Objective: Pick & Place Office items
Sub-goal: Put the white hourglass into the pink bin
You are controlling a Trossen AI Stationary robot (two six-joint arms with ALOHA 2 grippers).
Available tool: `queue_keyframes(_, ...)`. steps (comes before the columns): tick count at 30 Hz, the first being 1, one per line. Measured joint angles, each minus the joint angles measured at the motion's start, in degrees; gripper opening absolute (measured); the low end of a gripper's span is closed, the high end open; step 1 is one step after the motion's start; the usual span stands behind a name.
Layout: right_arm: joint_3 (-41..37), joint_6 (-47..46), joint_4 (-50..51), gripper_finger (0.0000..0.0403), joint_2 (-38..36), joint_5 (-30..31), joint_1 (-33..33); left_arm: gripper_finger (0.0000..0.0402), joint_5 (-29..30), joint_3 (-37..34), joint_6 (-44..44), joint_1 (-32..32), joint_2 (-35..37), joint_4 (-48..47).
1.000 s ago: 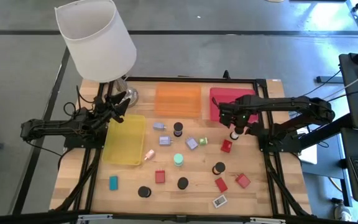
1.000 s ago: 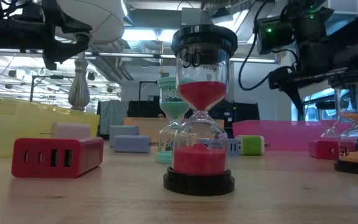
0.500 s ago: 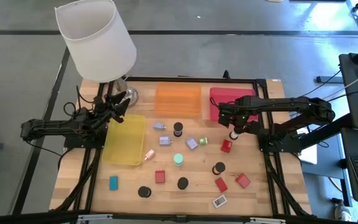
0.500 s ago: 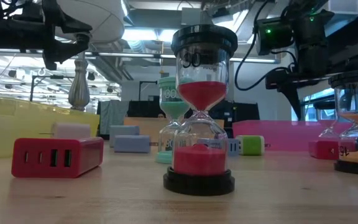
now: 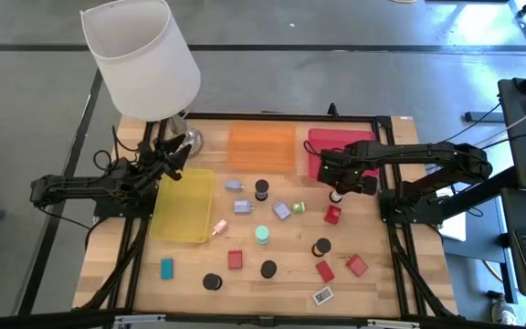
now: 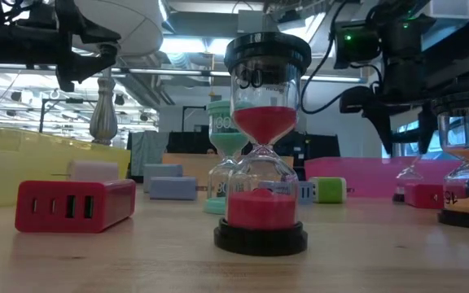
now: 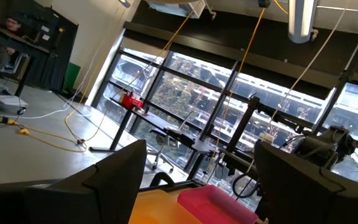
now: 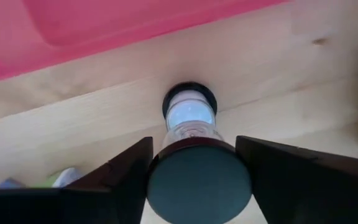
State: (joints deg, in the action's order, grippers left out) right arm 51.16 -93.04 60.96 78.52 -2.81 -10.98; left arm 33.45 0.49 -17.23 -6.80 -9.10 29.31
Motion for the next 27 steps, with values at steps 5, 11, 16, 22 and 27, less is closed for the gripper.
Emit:
queue_keyframes(5,0.02,0.38,-1.01,0.0214,0.00,-0.10,-0.04,0.0294,0.00,0.00,0.00,0.00,0.00,0.01)
queue_keyframes(11,1.39,0.51,-0.27,0.0229,-2.50,-1.66,-1.12,0.0294,0.00,0.00,0.00,0.02,0.00,0.01)
queue_keyframes(16,5.62,0.89,4.17,0.0212,-6.51,0.11,-2.68,0.0294,0.00,0.00,0.00,0.01,0.02,0.01)
queue_keyframes(22,13.93,0.68,16.35,0.0212,-8.96,10.86,-6.08,0.0294,-0.02,0.01,0.00,0.01,0.00,-0.01)
queue_keyframes(27,19.14,0.66,22.68,0.0212,-8.93,18.21,-11.20,0.0294,0.00,0.00,0.00,0.01,0.01,-0.01)
